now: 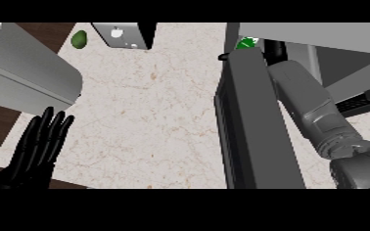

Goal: Pick up the milk, place it into the microwave and close the microwave

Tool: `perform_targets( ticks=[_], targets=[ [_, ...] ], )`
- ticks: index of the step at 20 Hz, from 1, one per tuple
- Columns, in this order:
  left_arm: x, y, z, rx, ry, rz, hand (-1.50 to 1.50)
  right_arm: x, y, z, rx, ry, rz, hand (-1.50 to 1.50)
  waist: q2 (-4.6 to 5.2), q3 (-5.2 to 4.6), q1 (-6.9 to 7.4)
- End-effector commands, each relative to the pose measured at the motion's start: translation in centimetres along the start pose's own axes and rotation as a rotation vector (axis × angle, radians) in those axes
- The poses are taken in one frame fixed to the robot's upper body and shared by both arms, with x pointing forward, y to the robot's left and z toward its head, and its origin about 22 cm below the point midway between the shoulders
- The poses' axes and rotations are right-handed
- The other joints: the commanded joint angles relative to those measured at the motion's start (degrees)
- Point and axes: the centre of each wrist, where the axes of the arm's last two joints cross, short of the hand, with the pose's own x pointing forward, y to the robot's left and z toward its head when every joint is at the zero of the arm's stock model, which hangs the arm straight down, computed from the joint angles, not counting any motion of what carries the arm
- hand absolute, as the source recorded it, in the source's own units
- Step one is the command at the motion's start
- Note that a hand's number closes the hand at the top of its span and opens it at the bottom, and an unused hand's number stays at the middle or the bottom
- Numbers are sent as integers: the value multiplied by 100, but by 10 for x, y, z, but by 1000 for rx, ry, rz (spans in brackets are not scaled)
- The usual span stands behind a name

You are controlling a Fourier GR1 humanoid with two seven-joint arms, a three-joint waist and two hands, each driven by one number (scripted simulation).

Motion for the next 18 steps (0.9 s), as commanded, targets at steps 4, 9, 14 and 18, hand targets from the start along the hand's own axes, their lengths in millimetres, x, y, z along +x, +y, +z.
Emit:
perform_targets(
  ticks=[4, 9, 14, 18],
  targets=[
    [1, -13, 1, -6, 10, 7, -150, -5, -8, 1, -40, 41, -22, -150, -47, -11, -44],
    [0, -20, -3, -10, -5, 15, -150, -10, -21, 1, -7, 27, -64, -150, -58, -11, -115],
    [-7, -21, 2, -21, 9, 18, -150, -20, -17, 12, 13, 28, -124, -150, -99, -17, -154],
    [-4, -33, -6, -30, 6, 26, -150, -29, -18, 21, 21, 45, -133, -150, -115, -12, -267]
  ],
)
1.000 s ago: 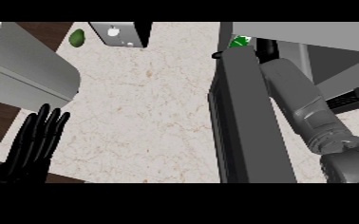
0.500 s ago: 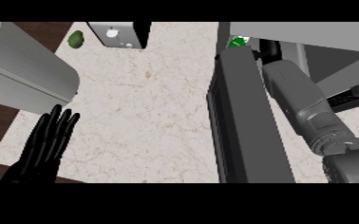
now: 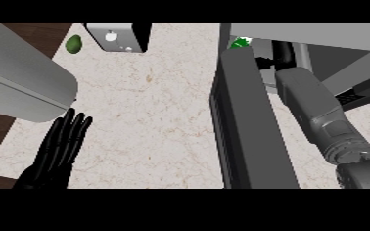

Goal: Pick up the milk, place it into the microwave and close the microwave

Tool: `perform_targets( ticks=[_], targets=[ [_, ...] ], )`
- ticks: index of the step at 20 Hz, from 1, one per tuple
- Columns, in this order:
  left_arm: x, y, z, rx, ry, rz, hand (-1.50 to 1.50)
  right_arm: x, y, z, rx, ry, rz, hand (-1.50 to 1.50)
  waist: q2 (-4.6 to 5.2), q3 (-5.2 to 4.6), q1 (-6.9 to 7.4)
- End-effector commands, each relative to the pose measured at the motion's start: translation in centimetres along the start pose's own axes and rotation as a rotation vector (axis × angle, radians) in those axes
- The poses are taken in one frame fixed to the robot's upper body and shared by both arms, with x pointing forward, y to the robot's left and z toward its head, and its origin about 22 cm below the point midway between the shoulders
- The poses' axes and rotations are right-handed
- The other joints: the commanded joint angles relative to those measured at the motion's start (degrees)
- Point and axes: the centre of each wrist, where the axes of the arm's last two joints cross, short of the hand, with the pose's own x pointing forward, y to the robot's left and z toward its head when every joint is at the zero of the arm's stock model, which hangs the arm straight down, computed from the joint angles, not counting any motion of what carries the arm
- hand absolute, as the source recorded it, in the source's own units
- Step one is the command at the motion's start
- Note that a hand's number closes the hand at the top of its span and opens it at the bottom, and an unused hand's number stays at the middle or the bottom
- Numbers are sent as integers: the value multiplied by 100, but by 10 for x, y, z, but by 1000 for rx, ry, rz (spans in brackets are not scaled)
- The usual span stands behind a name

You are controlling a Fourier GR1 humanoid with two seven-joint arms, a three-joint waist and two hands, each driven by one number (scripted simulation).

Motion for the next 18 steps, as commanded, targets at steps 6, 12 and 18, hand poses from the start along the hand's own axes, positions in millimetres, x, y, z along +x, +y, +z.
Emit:
perform_targets(
  ticks=[6, 12, 18],
  targets=[
    [-15, -9, -7, -46, 41, 10, -150, -16, 6, 17, 19, 5, -89, -150, -84, -9, -218],
    [-22, -20, -7, -90, 88, 45, -150, -47, -4, 51, 98, 6, -228, -150, -146, -7, -367],
    [-44, -24, -25, -219, 115, 27, -150, -58, 10, 70, 127, -6, -311, -150, -223, -17, -541]
  ],
)
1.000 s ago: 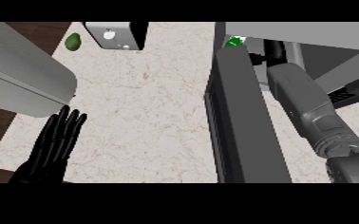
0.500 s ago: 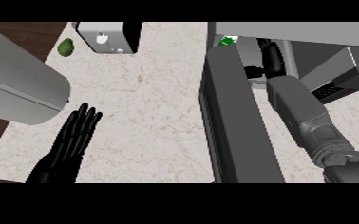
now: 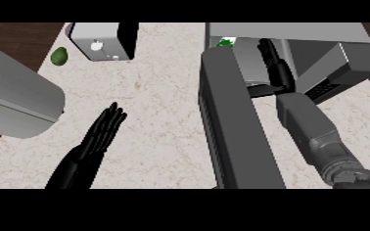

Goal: Pick up the milk, place it into the microwave and close the microwave

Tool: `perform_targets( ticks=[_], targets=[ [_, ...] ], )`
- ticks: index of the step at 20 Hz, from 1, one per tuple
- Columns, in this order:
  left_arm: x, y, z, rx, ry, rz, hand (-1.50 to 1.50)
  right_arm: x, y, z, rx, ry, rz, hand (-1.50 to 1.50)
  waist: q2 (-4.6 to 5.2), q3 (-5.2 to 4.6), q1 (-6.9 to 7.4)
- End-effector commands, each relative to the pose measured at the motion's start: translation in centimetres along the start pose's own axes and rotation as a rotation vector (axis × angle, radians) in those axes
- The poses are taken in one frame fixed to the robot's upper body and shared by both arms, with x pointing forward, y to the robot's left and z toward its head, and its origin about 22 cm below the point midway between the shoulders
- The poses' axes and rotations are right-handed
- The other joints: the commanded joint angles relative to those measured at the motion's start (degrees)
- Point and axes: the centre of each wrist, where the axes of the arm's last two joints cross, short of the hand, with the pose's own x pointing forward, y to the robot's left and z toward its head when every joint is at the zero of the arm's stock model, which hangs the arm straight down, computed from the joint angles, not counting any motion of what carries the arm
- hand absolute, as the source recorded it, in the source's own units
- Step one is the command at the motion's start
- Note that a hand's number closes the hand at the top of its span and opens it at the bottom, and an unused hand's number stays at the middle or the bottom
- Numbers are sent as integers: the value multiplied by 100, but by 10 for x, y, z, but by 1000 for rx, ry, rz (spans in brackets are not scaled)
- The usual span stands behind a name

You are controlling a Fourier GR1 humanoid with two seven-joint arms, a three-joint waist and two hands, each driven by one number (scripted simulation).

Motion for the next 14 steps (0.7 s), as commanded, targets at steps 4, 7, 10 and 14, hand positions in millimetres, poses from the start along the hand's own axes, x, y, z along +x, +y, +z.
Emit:
perform_targets(
  ticks=[4, 7, 10, 14],
  targets=[
    [-20, -11, 0, -174, 79, -4, 150, -26, 2, 38, -2, -8, -66, -150, -99, -9, -156],
    [-21, -22, -33, -195, 50, -83, 150, -30, -12, 48, 13, -22, -68, -150, -138, -14, -280],
    [-27, -18, -35, -223, 88, -51, 150, -45, -12, 77, 44, -28, -79, -150, -152, -16, -297],
    [-56, -30, -51, -225, 113, -98, 150, -35, -39, 70, 77, -25, -77, -150, -174, -22, -369]
  ],
)
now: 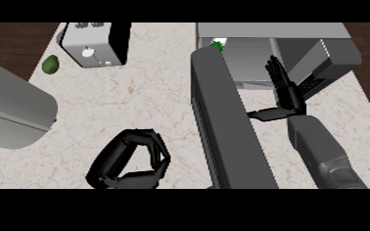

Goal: Pick up the milk, place it into the microwave and close the microwave

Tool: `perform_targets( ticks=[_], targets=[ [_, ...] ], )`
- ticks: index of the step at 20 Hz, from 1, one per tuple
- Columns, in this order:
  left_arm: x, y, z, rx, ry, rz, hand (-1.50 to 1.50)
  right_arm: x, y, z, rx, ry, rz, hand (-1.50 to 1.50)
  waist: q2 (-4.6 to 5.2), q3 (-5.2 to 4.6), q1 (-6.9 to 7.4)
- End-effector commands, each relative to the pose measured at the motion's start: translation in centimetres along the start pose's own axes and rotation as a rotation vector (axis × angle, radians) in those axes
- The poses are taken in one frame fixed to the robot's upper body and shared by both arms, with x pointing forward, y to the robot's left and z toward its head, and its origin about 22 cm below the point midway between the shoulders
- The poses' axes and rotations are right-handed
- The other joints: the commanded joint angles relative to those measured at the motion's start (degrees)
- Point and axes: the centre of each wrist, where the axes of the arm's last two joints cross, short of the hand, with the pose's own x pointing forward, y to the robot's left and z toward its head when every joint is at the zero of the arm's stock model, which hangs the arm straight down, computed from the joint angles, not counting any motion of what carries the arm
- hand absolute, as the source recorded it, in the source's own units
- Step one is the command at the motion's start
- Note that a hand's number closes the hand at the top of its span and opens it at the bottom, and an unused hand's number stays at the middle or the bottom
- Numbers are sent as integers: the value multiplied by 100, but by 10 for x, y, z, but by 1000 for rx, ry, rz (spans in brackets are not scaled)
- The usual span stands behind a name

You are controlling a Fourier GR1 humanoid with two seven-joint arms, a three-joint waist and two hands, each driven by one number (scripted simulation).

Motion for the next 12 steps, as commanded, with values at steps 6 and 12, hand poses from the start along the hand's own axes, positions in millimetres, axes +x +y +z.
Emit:
perform_targets(
  ticks=[6, 12],
  targets=[
    [-30, -30, -28, -202, 111, -85, 150, 2, -46, 37, 45, -32, -9, -150, -65, -13, -222],
    [-60, -71, -29, -242, 141, -47, 150, 14, -47, 46, 32, -55, -18, -150, -82, -23, -309]
  ],
)
